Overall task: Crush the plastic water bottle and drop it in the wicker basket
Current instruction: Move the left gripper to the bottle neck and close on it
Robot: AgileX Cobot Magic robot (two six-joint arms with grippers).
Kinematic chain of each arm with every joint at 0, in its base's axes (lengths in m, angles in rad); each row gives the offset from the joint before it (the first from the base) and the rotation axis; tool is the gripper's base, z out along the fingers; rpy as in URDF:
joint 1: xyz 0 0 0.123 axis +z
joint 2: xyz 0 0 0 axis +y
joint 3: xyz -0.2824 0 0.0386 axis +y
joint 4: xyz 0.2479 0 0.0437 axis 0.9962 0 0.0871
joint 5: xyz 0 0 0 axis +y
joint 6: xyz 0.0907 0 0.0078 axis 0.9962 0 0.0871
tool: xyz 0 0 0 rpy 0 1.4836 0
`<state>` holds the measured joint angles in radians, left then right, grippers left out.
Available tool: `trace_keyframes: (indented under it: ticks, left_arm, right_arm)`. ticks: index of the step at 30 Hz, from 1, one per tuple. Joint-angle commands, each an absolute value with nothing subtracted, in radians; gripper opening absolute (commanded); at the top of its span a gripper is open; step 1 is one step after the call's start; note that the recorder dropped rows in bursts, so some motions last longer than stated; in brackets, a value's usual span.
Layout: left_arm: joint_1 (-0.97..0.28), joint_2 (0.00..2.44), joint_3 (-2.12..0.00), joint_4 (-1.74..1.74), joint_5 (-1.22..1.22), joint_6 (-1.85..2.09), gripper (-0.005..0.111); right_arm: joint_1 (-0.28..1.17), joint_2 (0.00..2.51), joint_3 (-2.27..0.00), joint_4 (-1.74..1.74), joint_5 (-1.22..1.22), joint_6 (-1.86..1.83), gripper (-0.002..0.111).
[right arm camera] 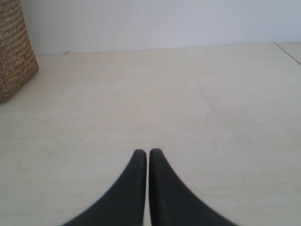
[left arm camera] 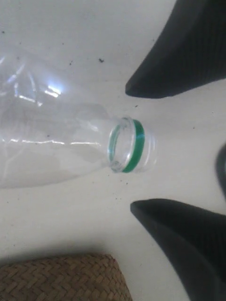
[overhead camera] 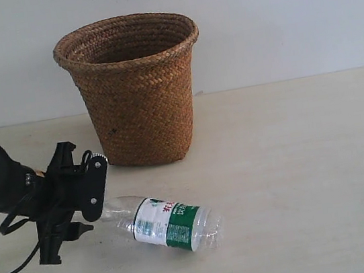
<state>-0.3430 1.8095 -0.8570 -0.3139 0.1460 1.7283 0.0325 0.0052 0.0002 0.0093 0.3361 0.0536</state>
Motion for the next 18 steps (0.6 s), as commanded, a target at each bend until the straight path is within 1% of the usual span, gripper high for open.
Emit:
trace_keyframes:
  ticks: [1,13,18]
  left_arm:
    - [-0.350,1.813,-0.862,-0.317,0.125,1.721,0.057]
    - [-0.350,1.857,-0.862,-0.315,0.125,1.750,0.057]
    - [-0.382,1.864,-0.862,-0.315,0.123,1.800,0.057]
  right_arm:
    - [0.030,0.000,0.000,0.006,0.333,0.050,0.000]
    - [0.030,0.000,0.000,0.006,0.333,0.050,0.000]
    - [0.030,0.000,0.000,0.006,0.333,0.050,0.000]
